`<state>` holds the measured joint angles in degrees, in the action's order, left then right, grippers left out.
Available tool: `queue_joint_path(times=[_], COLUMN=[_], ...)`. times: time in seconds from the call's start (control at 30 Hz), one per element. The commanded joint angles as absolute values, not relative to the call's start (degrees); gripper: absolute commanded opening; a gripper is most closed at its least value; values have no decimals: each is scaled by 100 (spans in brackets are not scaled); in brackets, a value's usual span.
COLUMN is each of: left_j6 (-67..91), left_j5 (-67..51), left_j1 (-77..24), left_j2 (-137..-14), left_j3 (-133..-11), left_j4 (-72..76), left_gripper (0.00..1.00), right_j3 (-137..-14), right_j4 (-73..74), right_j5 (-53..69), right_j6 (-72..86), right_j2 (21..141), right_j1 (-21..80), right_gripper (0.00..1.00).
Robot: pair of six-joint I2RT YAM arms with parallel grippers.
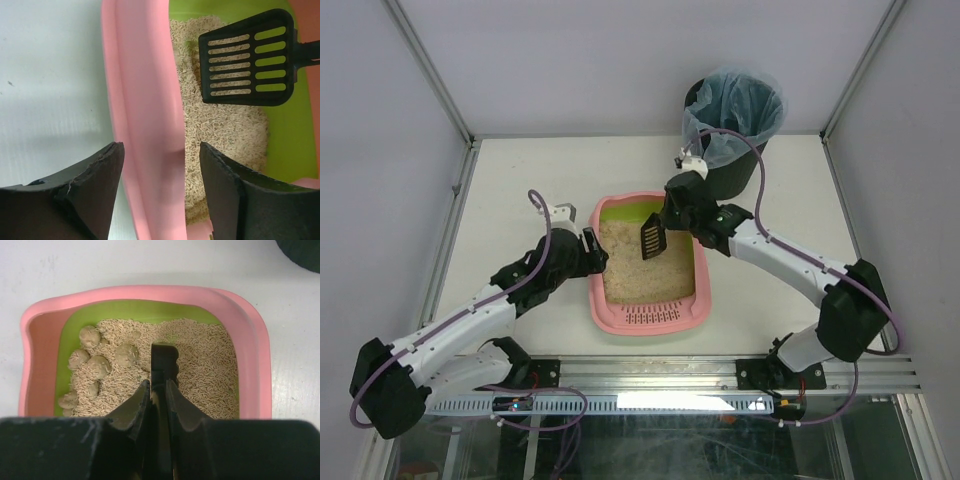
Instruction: Clean the litter box
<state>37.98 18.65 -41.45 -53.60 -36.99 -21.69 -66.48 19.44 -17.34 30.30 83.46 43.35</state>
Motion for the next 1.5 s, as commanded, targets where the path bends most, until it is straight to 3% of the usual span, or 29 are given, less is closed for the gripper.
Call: queue_joint_path(times=[0.0, 0.13, 0.43, 0.73, 1.17, 1.47], left_j6=[3320, 3078, 2902, 2815, 2786, 2821], left_j5=[1218, 1101, 922, 868, 1071, 1112], left_j1=[-4004, -3998, -3995, -3992, -3995, -3985], left_j2=[-5695, -6076, -6502, -6673, -6527, -6362], left_j3=[-3879, -4019, -4092, -4138, -4131, -4155], left_j4=[-1546, -1490, -1434, -1393, -1511, -1512], left_gripper=[61, 52, 32, 26, 33, 54], right_j3=[-7143, -7171, -6481, -6000, -4940, -4341], right_j4=[2181, 2359, 1292, -78, -287, -382], right_j5=[-1940, -1967, -464, 1118, -44, -404], right_j6=[3079, 3266, 3895, 4294, 4850, 5282], right_j2=[8734, 8976, 9426, 9823, 7992, 7009], right_j1=[4325, 4327, 4208, 4280, 4113, 3946], right_gripper=[0, 0, 0, 0, 0, 0])
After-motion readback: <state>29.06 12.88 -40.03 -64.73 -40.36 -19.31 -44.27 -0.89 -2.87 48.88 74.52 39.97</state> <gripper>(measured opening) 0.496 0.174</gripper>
